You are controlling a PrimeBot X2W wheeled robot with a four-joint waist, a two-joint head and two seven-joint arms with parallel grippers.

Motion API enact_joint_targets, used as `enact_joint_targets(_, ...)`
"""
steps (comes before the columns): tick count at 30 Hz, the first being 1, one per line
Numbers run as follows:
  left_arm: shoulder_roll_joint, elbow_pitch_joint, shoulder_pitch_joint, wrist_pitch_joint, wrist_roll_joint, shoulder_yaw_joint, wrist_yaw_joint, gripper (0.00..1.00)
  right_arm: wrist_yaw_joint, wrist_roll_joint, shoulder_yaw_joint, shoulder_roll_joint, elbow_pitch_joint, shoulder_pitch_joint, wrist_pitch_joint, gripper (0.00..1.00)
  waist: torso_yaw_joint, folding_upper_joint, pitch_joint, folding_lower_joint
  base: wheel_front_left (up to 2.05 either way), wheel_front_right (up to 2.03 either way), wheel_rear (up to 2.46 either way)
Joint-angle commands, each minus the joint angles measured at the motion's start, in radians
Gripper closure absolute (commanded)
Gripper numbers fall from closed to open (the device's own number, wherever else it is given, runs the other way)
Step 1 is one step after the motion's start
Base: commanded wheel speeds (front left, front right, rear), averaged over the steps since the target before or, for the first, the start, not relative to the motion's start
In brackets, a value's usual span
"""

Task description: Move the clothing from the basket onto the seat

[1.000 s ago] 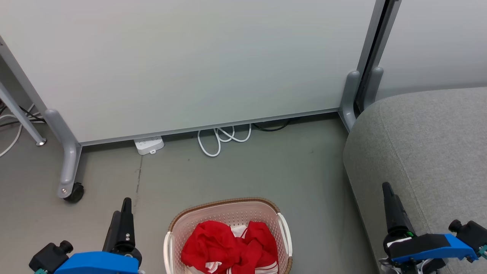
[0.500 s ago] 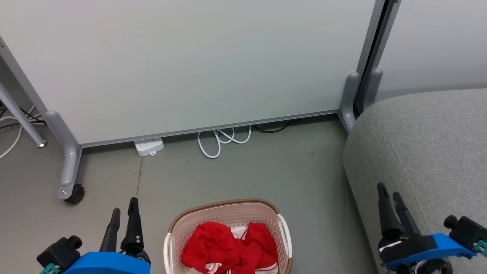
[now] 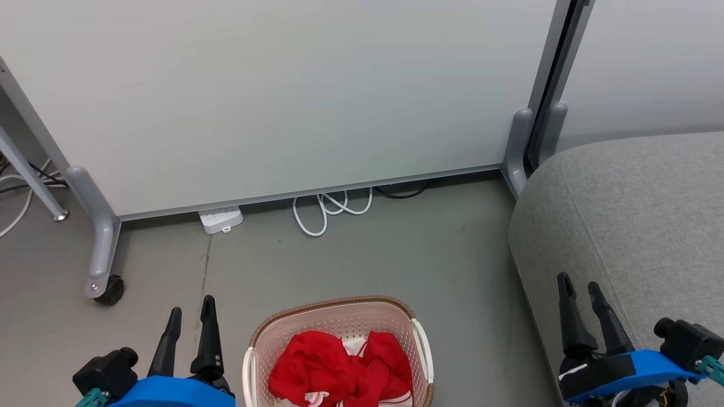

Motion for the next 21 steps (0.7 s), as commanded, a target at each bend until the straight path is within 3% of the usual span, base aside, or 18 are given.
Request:
enact_joint_targets(1, 0.007, -0.003, -0.007, -0.011, 0.03, -0.006, 0.001, 0.0, 0.0, -0.028, 0.0, -0.005, -0.015, -0.004, -0.008, 0.0, 0.001, -0.0001, -0.001, 0.0, 0.0, 0.0, 0.0)
enact_joint_targets(21, 0.008, 0.015, -0.004, -0.06, 0.187, -0.015, 0.016, 0.0, 0.0, -0.241, 0.017, -0.006, -0.038, 0.019, -0.039, 0.0, 0.007, -0.0001, -0.006, 0.0, 0.0, 0.0, 0.0)
